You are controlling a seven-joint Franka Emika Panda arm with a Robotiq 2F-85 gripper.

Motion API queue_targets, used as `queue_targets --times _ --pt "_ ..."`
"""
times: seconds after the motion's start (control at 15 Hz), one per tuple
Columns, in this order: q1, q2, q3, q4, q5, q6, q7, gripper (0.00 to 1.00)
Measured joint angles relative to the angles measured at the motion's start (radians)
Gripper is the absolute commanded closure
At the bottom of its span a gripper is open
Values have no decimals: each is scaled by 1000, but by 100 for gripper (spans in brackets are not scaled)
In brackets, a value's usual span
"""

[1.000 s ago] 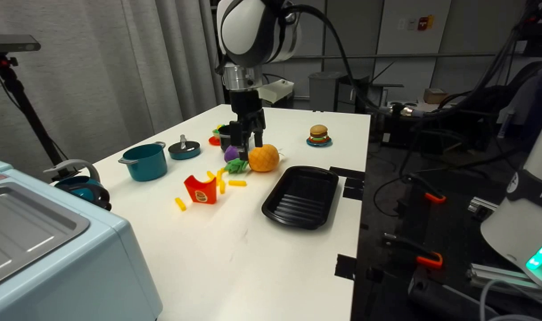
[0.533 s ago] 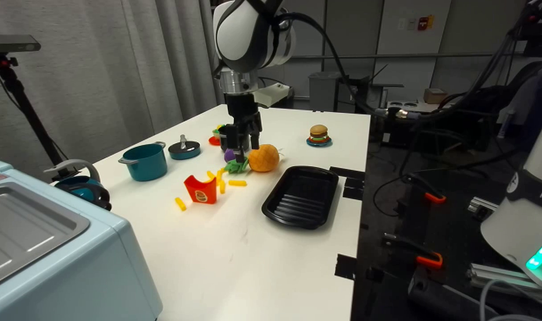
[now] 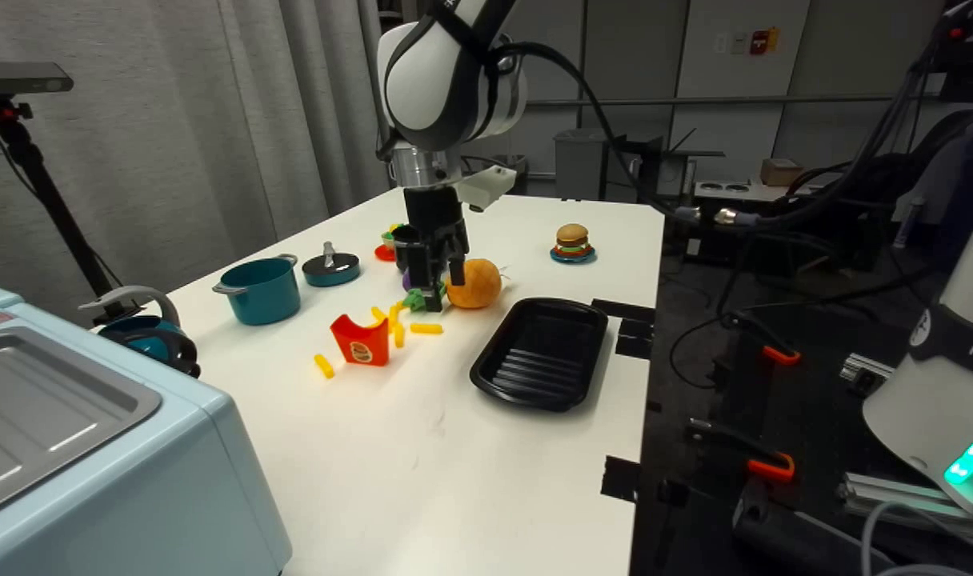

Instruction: Place a fry in the red box

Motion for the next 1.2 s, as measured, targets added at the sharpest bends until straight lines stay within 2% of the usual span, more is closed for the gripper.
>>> queue_targets --times 0.6,1.0,1.07,1.13,1.2 --pt "7 114 -4 54 -96 72 -4 0" --pt "10 184 -10 100 -110 133 -3 0" --pt "11 192 -11 108 -111 137 -3 4" --pt "11 200 -12 117 -111 139 -3 21" --pt "11 207 -12 125 -111 140 -3 29"
